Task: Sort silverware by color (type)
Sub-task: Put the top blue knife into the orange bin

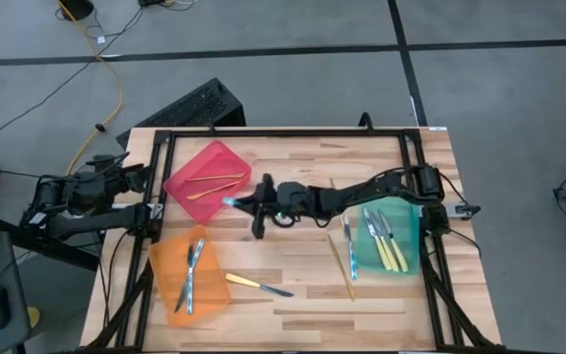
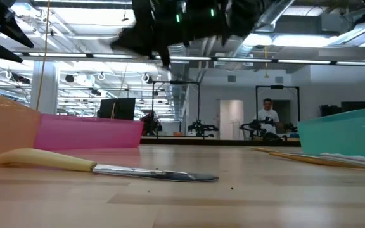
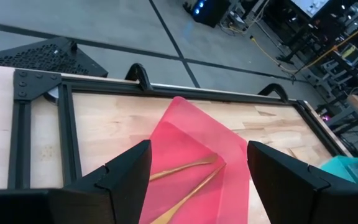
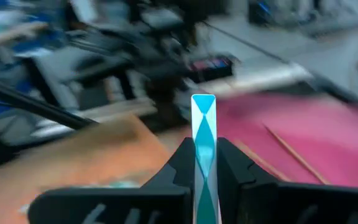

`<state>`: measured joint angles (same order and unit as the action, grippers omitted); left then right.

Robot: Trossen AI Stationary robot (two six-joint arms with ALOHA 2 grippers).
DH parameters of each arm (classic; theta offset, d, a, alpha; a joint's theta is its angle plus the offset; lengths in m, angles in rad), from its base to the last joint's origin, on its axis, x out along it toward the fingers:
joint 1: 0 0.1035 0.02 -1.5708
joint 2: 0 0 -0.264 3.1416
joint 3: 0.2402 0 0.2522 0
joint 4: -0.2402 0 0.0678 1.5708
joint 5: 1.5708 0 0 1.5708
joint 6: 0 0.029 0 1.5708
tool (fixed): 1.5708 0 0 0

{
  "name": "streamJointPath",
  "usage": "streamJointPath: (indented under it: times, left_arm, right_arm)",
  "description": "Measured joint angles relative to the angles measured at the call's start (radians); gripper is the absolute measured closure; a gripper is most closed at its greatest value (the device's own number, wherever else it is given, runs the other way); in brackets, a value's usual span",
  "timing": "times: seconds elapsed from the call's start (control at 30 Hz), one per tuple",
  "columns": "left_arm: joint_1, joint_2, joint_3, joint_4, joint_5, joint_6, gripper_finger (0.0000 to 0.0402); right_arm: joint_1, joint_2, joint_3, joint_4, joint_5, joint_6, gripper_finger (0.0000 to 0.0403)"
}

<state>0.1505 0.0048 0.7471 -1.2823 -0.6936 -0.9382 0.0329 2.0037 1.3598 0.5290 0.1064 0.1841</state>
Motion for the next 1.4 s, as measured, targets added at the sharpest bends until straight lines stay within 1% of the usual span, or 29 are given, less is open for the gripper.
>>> streamJointPath:
  times: [0.13,0.33,0.5,0.67,0.77,0.87,0.93,1.03,1.17,1.27,1.3,1.37,1.4]
  left_arm:
    - [0.0,0.0,0.0,0.0,-0.014,-0.007,0.0155]
    - [0.0,0.0,0.0,0.0,-0.015,-0.008,0.0155]
    - [0.0,0.0,0.0,0.0,-0.014,-0.009,0.0155]
    - [0.0,0.0,0.0,0.0,-0.019,-0.009,0.0155]
    - [0.0,0.0,0.0,0.0,-0.019,-0.009,0.0155]
    - [0.0,0.0,0.0,0.0,-0.019,-0.018,0.0155]
    - [0.0,0.0,0.0,0.0,-0.02,-0.026,0.0155]
    - [0.0,0.0,0.0,0.0,-0.019,-0.03,0.0155]
    - [0.0,0.0,0.0,0.0,-0.015,-0.032,0.0155]
    - [0.0,0.0,0.0,-0.002,0.002,-0.032,0.0155]
    - [0.0,0.0,0.0,-0.002,0.008,-0.032,0.0155]
    - [0.0,0.0,0.001,-0.004,0.014,-0.032,0.0155]
    - [0.0,0.0,0.001,-0.004,0.016,-0.032,0.0155]
  right_arm:
    - [0.05,-0.002,0.085,0.067,-0.08,-0.085,0.036]
    - [0.086,-0.003,0.2,0.068,-0.09,-0.13,0.036]
    - [0.094,-0.003,0.247,0.223,-0.171,-0.107,0.036]
    - [0.112,-0.003,0.249,0.392,-0.173,-0.106,0.036]
    - [0.123,0.0,0.251,0.443,-0.168,-0.106,0.036]
    - [0.134,0.056,0.296,0.494,-0.175,-0.096,0.036]
    - [0.142,0.122,0.372,0.494,-0.204,-0.07,0.036]
    - [0.144,0.235,0.52,0.453,-0.259,-0.024,0.036]
    - [0.141,0.402,0.764,0.386,-0.338,0.058,0.0353]
    - [0.136,0.526,0.971,0.302,-0.44,0.079,0.0349]
    - [0.135,0.553,1.001,0.274,-0.475,0.078,0.0349]
    - [0.135,0.548,0.941,0.34,-0.49,0.03,0.0348]
    - [0.133,0.549,0.928,0.333,-0.507,0.007,0.0347]
